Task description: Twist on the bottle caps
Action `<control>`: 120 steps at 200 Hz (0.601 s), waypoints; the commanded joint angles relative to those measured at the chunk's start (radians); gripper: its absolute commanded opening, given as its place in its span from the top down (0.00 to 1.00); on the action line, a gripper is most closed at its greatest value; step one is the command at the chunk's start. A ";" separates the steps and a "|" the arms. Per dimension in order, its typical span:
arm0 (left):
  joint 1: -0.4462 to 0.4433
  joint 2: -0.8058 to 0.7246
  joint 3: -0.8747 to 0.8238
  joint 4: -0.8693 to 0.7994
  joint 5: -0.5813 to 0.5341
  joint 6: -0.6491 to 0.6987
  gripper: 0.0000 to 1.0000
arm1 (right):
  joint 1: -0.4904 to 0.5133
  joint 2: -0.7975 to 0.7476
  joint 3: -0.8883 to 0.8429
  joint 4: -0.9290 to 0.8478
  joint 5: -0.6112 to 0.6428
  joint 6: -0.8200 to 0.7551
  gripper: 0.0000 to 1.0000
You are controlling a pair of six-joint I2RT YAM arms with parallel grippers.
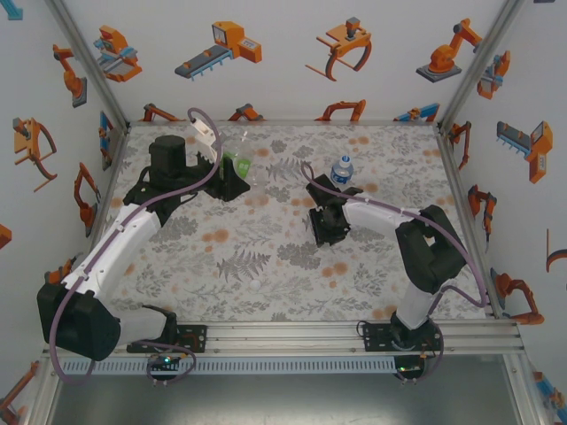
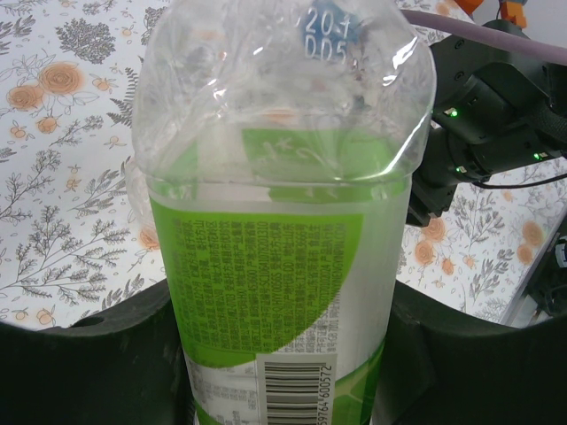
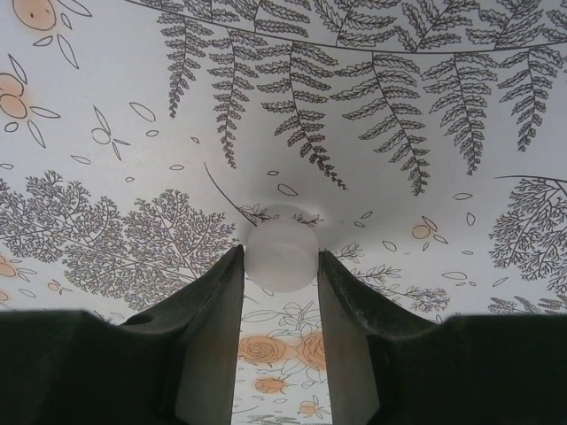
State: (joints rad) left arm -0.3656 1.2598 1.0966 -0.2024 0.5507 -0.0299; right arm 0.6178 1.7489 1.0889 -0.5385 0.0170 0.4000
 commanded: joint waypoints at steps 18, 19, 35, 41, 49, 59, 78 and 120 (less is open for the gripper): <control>0.004 -0.026 0.005 0.001 0.025 0.005 1.00 | 0.007 -0.006 0.015 -0.019 0.016 0.004 0.70; 0.004 -0.026 0.005 0.001 0.025 0.005 1.00 | 0.007 -0.008 0.015 -0.019 0.017 0.004 0.71; 0.004 -0.022 0.008 -0.003 0.021 0.008 1.00 | 0.006 -0.027 0.009 -0.015 0.018 0.002 0.73; 0.004 -0.021 0.010 -0.005 0.022 0.011 1.00 | 0.006 -0.039 0.007 -0.013 0.020 0.002 0.74; 0.005 -0.017 0.012 -0.008 0.022 0.014 1.00 | 0.005 -0.054 0.007 -0.012 0.020 -0.003 0.74; 0.004 -0.016 0.015 -0.011 0.023 0.022 1.00 | 0.005 -0.077 0.008 -0.009 0.015 -0.012 0.75; 0.002 -0.016 0.012 -0.014 0.037 0.049 1.00 | 0.005 -0.136 0.001 0.013 0.001 -0.038 0.77; -0.019 -0.041 -0.018 -0.025 0.071 0.171 1.00 | 0.002 -0.326 -0.034 0.104 -0.064 -0.130 0.80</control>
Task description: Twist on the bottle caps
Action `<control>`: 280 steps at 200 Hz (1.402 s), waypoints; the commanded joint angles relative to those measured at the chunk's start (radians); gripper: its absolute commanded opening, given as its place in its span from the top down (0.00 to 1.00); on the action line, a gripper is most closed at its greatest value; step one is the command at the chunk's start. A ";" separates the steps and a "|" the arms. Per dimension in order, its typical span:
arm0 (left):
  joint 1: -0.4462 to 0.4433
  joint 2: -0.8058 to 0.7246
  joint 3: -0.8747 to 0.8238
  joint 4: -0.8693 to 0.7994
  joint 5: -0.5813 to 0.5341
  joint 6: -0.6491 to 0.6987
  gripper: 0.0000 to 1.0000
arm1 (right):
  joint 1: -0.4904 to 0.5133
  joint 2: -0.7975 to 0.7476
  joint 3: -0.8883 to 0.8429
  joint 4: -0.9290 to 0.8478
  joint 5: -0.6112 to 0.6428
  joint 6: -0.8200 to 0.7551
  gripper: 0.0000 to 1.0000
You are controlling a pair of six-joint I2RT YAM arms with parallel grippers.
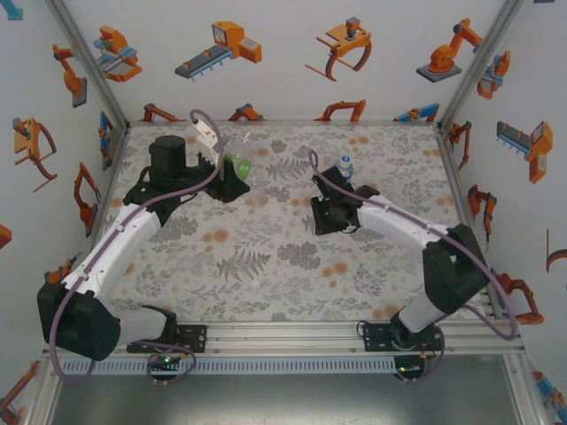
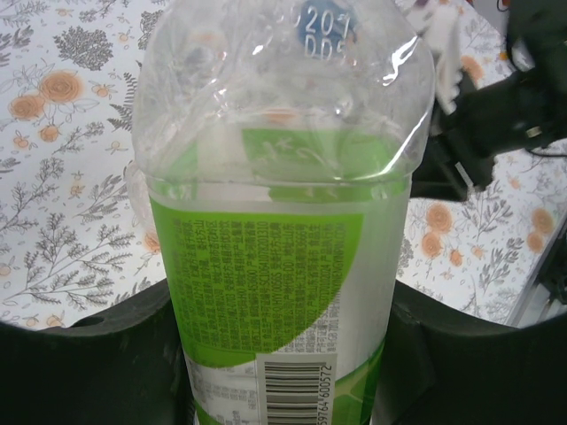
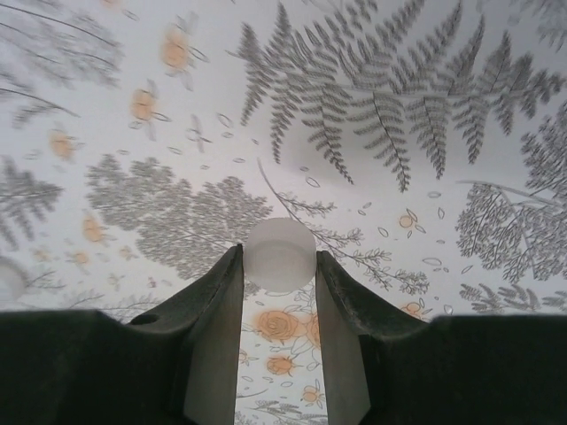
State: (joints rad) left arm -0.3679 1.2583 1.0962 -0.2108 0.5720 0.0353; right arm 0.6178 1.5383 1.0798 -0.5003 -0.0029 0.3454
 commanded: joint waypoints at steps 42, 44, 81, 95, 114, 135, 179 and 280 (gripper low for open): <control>-0.084 -0.078 -0.049 -0.084 0.097 0.329 1.00 | 0.000 -0.309 -0.084 0.197 -0.167 -0.218 0.81; -0.089 -0.077 -0.049 -0.092 0.098 0.340 1.00 | 0.000 -0.317 -0.086 0.203 -0.172 -0.223 0.81; -0.162 -0.080 -0.031 -0.221 0.099 0.498 1.00 | 0.000 -0.469 -0.122 0.290 -0.295 -0.328 0.87; -0.186 -0.081 -0.026 -0.263 0.096 0.556 1.00 | 0.000 -0.521 -0.126 0.305 -0.324 -0.358 0.87; -0.227 -0.080 -0.015 -0.314 0.068 0.624 1.00 | -0.001 -0.578 -0.130 0.310 -0.373 -0.414 0.87; -0.257 -0.076 0.001 -0.335 0.051 0.634 1.00 | 0.000 -0.630 -0.128 0.306 -0.453 -0.476 0.87; -0.345 -0.083 0.011 -0.387 0.006 0.758 1.00 | 0.000 -0.683 -0.115 0.278 -0.676 -0.615 0.88; -0.446 -0.070 0.062 -0.426 -0.005 0.807 1.00 | 0.002 -0.695 -0.145 0.253 -0.915 -0.787 0.88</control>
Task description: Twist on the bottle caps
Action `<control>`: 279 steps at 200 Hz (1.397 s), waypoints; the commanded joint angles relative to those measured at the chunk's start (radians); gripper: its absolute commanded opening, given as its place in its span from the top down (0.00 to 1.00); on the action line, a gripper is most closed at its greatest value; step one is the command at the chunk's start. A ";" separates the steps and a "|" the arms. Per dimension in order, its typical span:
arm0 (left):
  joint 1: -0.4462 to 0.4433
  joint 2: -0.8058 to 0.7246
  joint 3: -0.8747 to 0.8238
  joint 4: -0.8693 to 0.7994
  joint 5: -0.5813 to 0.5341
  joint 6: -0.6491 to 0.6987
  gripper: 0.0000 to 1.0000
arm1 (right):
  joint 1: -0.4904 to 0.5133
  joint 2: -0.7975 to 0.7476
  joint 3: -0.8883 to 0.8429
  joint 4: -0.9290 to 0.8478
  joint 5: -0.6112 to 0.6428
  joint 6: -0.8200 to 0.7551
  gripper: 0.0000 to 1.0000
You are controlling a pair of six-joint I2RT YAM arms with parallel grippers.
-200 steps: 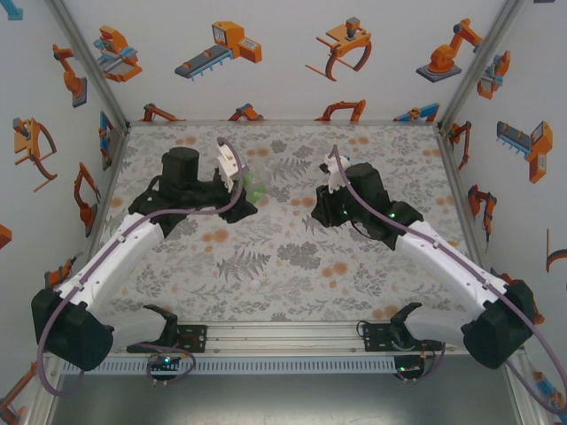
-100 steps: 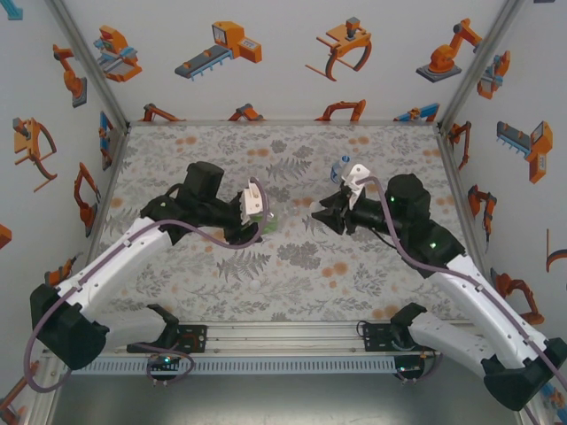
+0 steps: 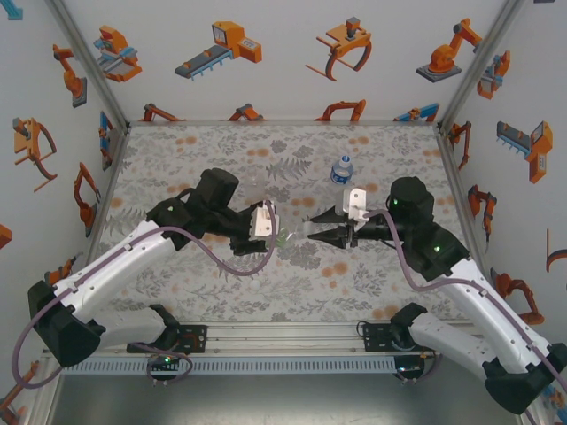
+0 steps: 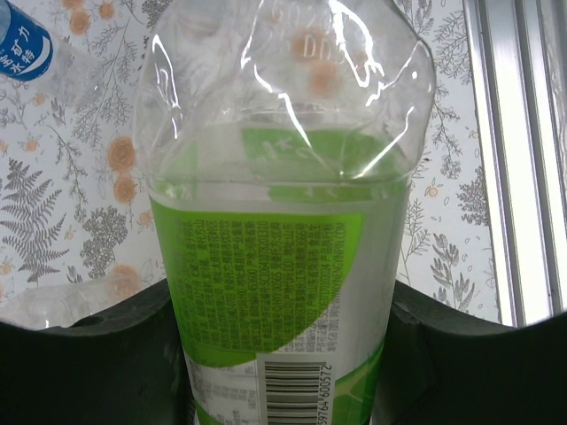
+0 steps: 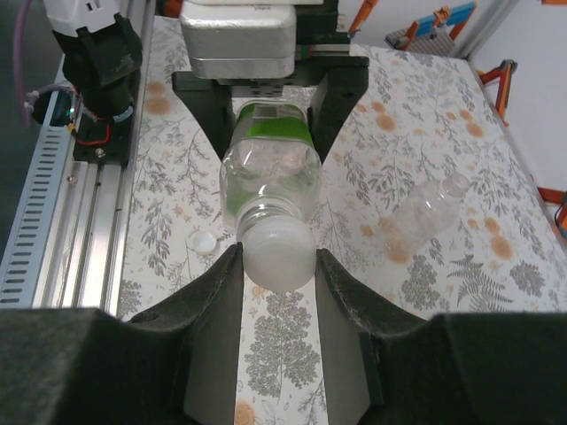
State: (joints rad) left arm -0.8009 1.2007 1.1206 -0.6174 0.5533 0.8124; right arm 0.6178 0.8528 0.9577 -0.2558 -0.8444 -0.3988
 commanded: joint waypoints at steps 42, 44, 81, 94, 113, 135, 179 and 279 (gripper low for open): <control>-0.016 -0.016 0.039 -0.019 0.018 0.029 1.00 | 0.002 -0.004 -0.024 -0.035 -0.076 -0.075 0.88; -0.016 -0.016 0.039 -0.019 0.019 0.030 1.00 | 0.002 -0.003 -0.025 -0.036 -0.076 -0.075 0.88; -0.017 -0.018 0.038 -0.013 0.022 0.029 1.00 | 0.002 0.009 -0.013 -0.058 -0.093 -0.092 0.89; -0.017 -0.017 0.039 -0.013 0.025 0.028 1.00 | 0.002 0.014 -0.012 -0.054 -0.088 -0.092 0.89; -0.019 -0.018 0.039 -0.013 0.027 0.028 1.00 | 0.002 0.017 -0.011 -0.039 -0.087 -0.091 0.90; -0.023 -0.010 0.038 -0.015 0.019 0.027 1.00 | 0.002 0.019 -0.012 -0.018 -0.084 -0.086 0.92; -0.028 0.005 0.039 -0.019 0.009 0.028 1.00 | 0.003 0.014 -0.004 -0.018 -0.078 -0.086 0.96; -0.029 0.019 0.057 -0.057 0.010 0.044 1.00 | 0.005 0.048 0.049 -0.096 -0.088 -0.139 0.98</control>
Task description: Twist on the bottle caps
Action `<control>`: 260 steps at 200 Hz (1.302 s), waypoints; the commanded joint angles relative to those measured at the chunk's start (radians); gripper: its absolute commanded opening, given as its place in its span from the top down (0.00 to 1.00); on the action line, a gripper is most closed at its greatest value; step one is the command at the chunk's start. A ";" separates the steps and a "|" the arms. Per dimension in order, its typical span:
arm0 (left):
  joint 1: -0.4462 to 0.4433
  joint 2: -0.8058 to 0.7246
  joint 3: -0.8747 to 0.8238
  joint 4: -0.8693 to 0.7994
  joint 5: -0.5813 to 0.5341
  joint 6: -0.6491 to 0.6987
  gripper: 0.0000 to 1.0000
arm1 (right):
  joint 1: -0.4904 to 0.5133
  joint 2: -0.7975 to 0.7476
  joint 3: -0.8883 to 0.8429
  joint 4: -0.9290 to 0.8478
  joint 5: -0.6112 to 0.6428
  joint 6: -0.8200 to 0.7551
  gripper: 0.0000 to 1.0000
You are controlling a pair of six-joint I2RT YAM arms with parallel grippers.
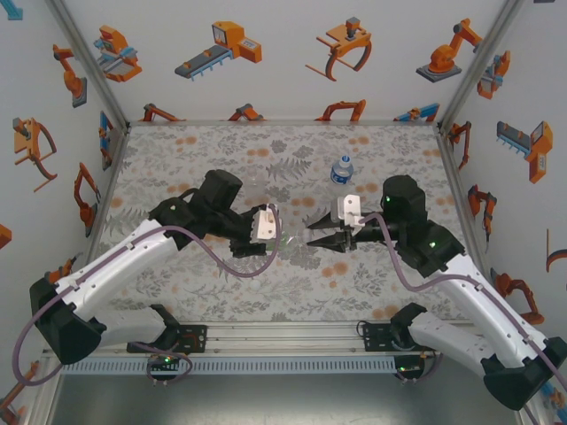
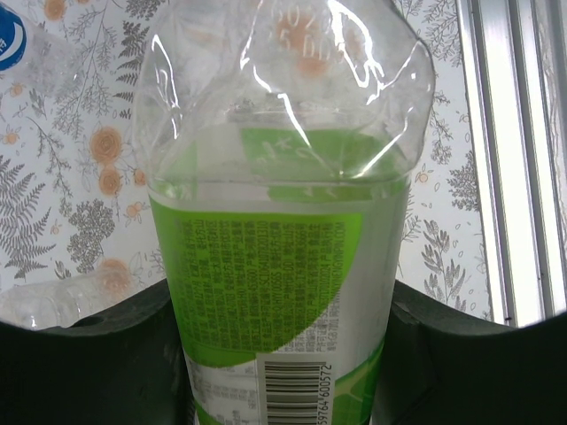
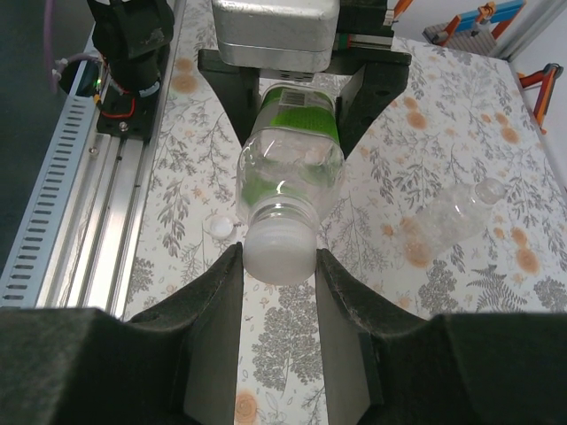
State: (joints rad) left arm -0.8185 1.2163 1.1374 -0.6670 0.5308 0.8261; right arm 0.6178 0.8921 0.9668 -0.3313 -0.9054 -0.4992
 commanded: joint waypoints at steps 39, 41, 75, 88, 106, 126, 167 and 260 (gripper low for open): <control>-0.012 0.015 0.044 -0.013 0.043 0.028 1.00 | 0.014 0.016 0.042 -0.013 -0.029 -0.039 0.99; -0.011 0.015 0.044 -0.013 0.044 0.028 1.00 | 0.014 0.016 0.042 -0.012 -0.029 -0.039 0.99; -0.011 0.029 0.055 -0.025 0.054 0.030 1.00 | 0.023 0.021 0.040 -0.005 -0.029 -0.039 1.00; -0.011 0.033 0.055 -0.025 0.059 0.033 1.00 | 0.025 0.023 0.041 -0.003 -0.026 -0.039 1.00; -0.012 0.040 0.058 -0.030 0.068 0.038 1.00 | 0.030 0.024 0.038 0.000 -0.024 -0.039 1.00; -0.012 0.040 0.062 -0.029 0.087 0.042 1.00 | 0.030 0.029 0.029 0.005 -0.020 -0.039 1.00; -0.011 0.024 0.062 -0.009 0.103 0.043 1.00 | 0.031 0.037 0.018 0.029 0.044 0.042 1.00; -0.002 -0.009 -0.005 0.152 0.026 0.059 1.00 | 0.031 0.013 -0.145 0.345 0.384 0.978 1.00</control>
State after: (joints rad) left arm -0.8043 1.2282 1.1374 -0.6415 0.4892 0.8513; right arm 0.6403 0.8738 0.8536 -0.0944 -0.7078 0.0669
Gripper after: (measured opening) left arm 0.543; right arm 0.351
